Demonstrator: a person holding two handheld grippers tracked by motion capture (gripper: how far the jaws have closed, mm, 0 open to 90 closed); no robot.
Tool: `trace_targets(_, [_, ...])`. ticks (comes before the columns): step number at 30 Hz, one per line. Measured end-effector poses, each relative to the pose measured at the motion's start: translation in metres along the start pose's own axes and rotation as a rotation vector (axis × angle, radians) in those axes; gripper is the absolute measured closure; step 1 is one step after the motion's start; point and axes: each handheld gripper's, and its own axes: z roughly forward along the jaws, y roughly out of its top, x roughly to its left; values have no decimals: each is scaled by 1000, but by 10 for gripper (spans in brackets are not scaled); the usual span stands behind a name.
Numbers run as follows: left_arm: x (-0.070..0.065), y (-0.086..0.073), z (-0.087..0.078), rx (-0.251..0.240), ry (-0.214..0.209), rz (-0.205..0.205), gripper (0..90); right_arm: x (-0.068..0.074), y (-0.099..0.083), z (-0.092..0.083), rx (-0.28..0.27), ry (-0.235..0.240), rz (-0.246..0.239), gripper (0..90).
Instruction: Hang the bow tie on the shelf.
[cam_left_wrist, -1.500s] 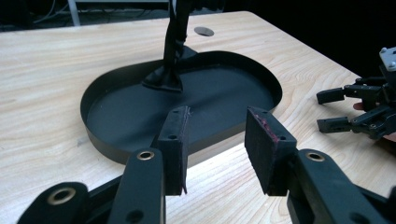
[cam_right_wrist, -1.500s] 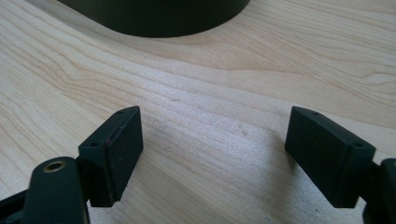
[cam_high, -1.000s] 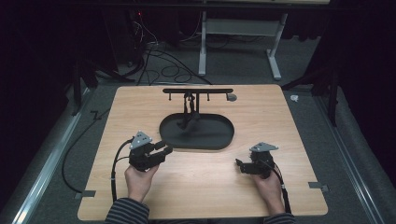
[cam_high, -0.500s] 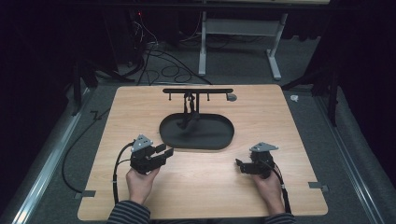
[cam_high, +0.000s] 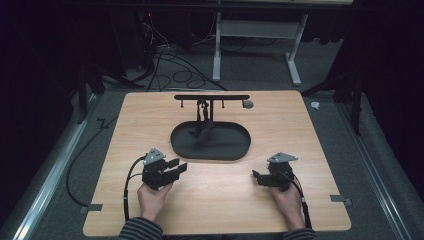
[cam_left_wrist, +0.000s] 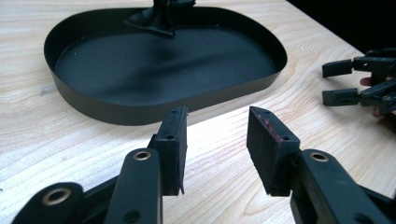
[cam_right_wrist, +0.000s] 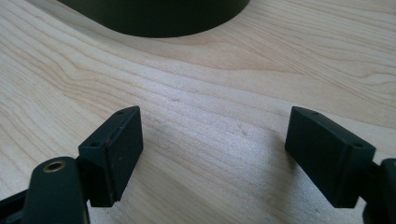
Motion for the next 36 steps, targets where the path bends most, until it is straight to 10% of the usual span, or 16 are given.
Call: trace_targets(36, [3, -27, 34, 97, 123, 17, 517, 0, 0, 0, 0, 0, -1, 205])
